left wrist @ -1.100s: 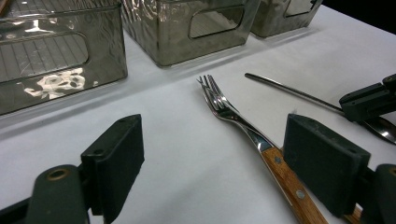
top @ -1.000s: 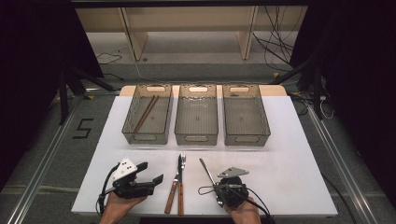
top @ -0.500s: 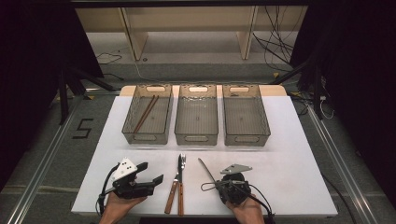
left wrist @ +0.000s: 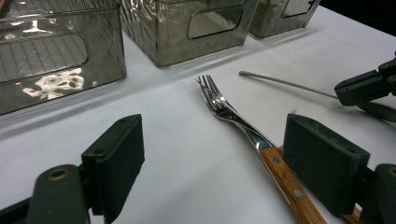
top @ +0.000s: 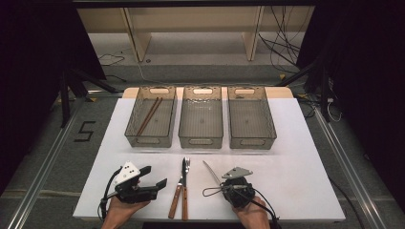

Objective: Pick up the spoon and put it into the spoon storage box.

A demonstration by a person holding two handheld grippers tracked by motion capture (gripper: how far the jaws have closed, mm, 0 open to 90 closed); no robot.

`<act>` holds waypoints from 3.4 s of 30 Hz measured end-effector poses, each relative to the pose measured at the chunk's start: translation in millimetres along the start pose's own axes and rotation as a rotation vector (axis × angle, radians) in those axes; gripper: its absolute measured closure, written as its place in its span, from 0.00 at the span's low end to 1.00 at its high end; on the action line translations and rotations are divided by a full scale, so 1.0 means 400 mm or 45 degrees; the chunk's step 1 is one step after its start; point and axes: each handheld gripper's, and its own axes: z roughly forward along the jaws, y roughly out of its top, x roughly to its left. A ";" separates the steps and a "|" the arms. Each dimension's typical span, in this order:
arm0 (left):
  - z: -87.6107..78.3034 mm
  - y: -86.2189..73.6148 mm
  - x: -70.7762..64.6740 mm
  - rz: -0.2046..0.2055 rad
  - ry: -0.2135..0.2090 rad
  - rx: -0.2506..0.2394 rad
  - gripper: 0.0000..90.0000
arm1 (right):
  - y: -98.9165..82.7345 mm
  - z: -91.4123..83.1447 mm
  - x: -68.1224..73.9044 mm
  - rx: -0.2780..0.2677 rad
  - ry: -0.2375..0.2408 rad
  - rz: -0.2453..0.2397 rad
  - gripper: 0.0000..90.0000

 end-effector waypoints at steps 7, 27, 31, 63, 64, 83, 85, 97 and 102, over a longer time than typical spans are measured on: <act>0.001 0.000 -0.001 0.001 -0.001 0.004 0.23 | 0.001 -0.001 -0.019 -0.006 0.013 0.029 0.99; 0.000 0.000 0.001 -0.003 0.000 0.001 0.23 | 0.005 -0.002 -0.033 -0.004 0.027 -0.016 1.00; 0.000 0.000 0.001 -0.004 0.001 0.000 0.23 | 0.013 -0.022 -0.042 -0.035 0.042 0.001 1.00; -0.001 -0.003 0.009 -0.015 0.012 -0.026 0.22 | 0.260 -0.079 -0.155 -0.259 0.094 0.088 1.00; -0.001 -0.003 0.009 -0.015 0.011 -0.027 0.22 | 0.269 -0.074 -0.157 -0.259 0.092 0.090 1.00; -0.004 -0.002 0.009 -0.022 0.003 -0.049 0.22 | 0.420 0.009 -0.183 -0.246 0.066 0.136 1.00; -0.005 -0.001 0.009 -0.022 0.001 -0.049 0.22 | 0.434 0.017 -0.186 -0.244 0.065 0.147 1.00; -0.005 -0.001 0.009 -0.021 -0.001 -0.051 0.22 | 0.490 0.072 -0.204 -0.216 0.031 0.180 1.00; -0.005 -0.001 0.009 -0.022 -0.002 -0.049 0.22 | 0.503 0.093 -0.206 -0.206 0.025 0.188 1.00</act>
